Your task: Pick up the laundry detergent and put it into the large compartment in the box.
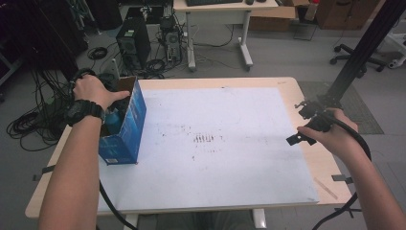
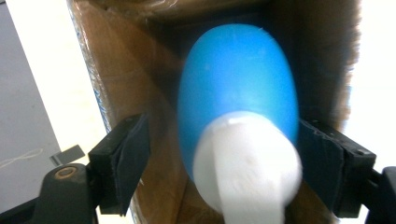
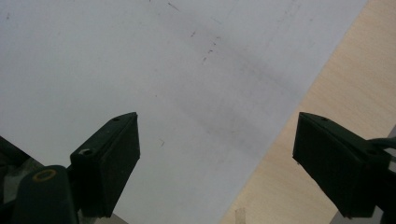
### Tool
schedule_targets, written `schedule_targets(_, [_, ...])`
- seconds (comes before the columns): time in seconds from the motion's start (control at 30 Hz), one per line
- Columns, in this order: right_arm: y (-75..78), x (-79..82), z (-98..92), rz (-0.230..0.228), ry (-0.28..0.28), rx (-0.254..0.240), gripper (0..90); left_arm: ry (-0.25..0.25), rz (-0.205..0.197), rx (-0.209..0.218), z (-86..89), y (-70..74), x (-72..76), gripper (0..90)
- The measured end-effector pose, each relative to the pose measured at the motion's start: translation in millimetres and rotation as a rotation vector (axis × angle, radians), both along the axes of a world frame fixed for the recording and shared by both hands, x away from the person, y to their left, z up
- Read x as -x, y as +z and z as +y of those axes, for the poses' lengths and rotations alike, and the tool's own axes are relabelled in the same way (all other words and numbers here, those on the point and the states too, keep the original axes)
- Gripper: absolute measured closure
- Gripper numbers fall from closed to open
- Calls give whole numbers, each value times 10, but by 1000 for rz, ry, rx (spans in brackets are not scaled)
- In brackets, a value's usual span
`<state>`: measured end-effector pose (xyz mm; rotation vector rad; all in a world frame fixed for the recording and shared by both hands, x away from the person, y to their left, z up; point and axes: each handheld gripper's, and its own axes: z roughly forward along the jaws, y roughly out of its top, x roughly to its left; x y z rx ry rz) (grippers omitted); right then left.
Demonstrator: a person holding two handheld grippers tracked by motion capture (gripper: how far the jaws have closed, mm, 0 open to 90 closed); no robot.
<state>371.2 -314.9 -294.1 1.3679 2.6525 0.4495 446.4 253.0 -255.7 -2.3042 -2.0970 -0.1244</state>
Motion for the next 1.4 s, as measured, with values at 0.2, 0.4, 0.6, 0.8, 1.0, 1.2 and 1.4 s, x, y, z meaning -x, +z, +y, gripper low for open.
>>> schedule_targets(0.2, [14, 5, 2, -1, 1, -2, 148, -13, -19, -3, -40, 137, 20, 200])
schedule_targets(0.4, [37, 10, 2, -6, 0, -3, 148, -28, -53, -29, -90, 376, 59, 204])
schedule_targets(0.6, [51, 15, 12, -7, 2, -7, 148, -50, -84, -21, -138, 564, 93, 192])
schedule_targets(0.8, [85, 23, 12, -13, 1, -9, 147, -85, -103, -31, -199, 703, 126, 167])
schedule_targets(1.0, [102, 35, 14, -16, 2, -15, 147, -124, -119, -30, -290, 856, 172, 157])
schedule_targets(1.2, [118, 50, 5, -18, 2, -16, 147, -160, -135, -17, -380, 950, 203, 153])
schedule_targets(1.4, [150, 70, -10, -24, 0, -16, 147, -201, -146, -9, -499, 1005, 218, 152])
